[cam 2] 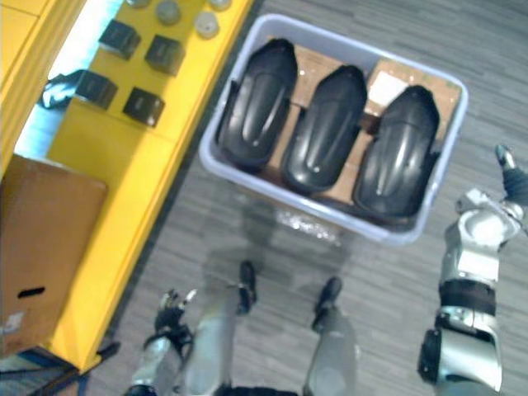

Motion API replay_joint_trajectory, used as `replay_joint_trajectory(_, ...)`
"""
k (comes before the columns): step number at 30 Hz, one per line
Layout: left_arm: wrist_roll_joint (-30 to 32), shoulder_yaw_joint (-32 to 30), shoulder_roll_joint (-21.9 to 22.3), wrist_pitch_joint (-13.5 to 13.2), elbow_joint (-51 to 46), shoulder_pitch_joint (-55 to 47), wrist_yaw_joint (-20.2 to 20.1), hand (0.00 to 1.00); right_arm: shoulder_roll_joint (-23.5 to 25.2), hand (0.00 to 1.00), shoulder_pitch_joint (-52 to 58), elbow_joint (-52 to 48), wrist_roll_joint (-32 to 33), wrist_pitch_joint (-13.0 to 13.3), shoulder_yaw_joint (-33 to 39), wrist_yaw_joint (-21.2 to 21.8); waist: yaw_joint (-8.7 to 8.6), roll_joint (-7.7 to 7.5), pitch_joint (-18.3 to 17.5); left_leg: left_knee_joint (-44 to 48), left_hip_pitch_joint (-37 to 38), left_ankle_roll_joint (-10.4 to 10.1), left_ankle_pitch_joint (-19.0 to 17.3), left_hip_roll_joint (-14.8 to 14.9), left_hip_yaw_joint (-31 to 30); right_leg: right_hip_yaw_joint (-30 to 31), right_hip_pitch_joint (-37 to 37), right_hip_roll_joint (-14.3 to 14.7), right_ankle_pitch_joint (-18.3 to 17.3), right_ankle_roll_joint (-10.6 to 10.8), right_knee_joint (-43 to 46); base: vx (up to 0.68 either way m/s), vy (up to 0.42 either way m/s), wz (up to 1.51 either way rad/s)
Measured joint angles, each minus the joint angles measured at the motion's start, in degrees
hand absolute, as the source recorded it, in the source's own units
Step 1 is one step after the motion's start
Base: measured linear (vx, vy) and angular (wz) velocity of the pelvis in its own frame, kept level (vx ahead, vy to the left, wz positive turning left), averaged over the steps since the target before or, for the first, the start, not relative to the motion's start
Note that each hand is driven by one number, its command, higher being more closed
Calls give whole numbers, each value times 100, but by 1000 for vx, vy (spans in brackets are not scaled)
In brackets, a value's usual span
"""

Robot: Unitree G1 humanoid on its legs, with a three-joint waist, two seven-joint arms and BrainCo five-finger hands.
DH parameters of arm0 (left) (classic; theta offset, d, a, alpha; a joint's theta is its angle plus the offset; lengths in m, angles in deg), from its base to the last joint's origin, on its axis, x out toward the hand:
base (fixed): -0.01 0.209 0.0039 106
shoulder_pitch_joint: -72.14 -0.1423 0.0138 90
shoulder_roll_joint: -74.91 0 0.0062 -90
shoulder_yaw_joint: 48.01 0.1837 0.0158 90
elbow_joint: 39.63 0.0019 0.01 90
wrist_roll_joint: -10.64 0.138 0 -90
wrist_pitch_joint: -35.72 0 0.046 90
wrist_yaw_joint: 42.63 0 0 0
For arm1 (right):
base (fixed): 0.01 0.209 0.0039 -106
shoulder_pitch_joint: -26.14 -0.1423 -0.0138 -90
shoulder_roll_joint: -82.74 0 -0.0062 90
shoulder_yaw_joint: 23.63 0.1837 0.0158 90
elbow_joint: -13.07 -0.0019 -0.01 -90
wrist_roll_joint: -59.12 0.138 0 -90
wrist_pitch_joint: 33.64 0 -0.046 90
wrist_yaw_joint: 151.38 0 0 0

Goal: Walk over and take plastic housings, then place them on the shelf

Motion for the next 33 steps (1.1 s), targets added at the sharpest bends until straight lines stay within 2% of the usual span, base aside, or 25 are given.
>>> replay_joint_trajectory(3, -16, -8, 5, -2, -11, -1, -187, 0, -1, 0, -5, 264, 44, -27, 0, 133, 14, 1, 0, -8, 0, 15, 14, -39, -12, 0, 1, -24, -2, -1, 1, 45, 18, 6)
replay_joint_trajectory(6, -392, 6, 35, 47, -21, 0, -644, 0, -57, 0, -83, 527, 99, -72, -9, 257, 16, 14, 7, -4, -9, 30, 24, -101, -53, -7, 1, -53, -11, -4, 2, 41, 16, 6)
replay_joint_trajectory(10, -825, 224, 93, 88, -20, 2, -1156, 0, -501, 0, -384, 827, 108, -254, -71, 474, 41, 205, 100, 116, -186, 34, 25, -145, -179, -31, -114, -100, -25, -4, 103, 5, 24, 10)
replay_joint_trajectory(12, -916, 223, 92, 139, -4, 1, -1263, 0, -538, 0, -533, 981, 147, -268, -147, 524, 51, 220, 100, 129, -207, 40, 29, -160, -167, -10, -167, -131, -42, 18, 158, 0, 0, 0)
replay_joint_trajectory(14, -1105, 280, 93, 296, 53, -3, -1498, 0, -556, 0, -671, 1184, 213, -276, -190, 600, 69, 299, 126, 154, -203, 44, 31, -185, -184, -10, -176, -174, -82, 26, 256, -29, 9, 5)
replay_joint_trajectory(17, -1160, 359, 86, 361, 52, 1, -1730, 0, -682, 0, -834, 1256, 216, -316, -355, 612, 99, 390, 165, 167, -272, 57, 39, -197, -201, 0, -261, -208, -128, 30, 381, -48, -6, 5)
replay_joint_trajectory(21, -1392, 503, 107, 475, 168, 14, -1884, 0, -1071, 0, -1171, 1317, 205, -632, -574, 715, 163, 580, 207, 160, -384, 86, 84, -275, -214, 21, -458, -329, -177, 39, 597, -45, -9, 7)
replay_joint_trajectory(24, -1565, 621, 101, 510, 267, 14, -1981, 0, -1087, 0, -1323, 1434, 207, -783, -799, 750, 196, 644, 201, 169, -386, 91, 98, -292, -219, 23, -471, -351, -189, 29, 639, -3, -3, 1)
replay_joint_trajectory(28, -1661, 676, 90, 534, 262, 16, -2169, 0, -1088, 0, -1439, 1438, 200, -1021, -813, 859, 212, 651, 196, 199, -453, 93, 99, -305, -234, 28, -547, -373, -216, 23, 707, 0, -3, 1)
replay_joint_trajectory(31, -1813, 702, 80, 609, 262, 19, -2221, 0, -1088, 0, -1462, 1640, 200, -1412, -987, 1129, 220, 655, 194, 308, -518, 92, 98, -294, -284, -7, -578, -377, -273, 10, 802, 7, -19, 6)
replay_joint_trajectory(33, -1828, 711, 45, 659, 262, 28, -2240, 0, -1086, 0, -1461, 1734, 199, -1560, -1097, 1323, 227, 657, 193, 330, -529, 91, 97, -293, -289, -6, -596, -387, -300, 10, 850, -5, -12, 2)
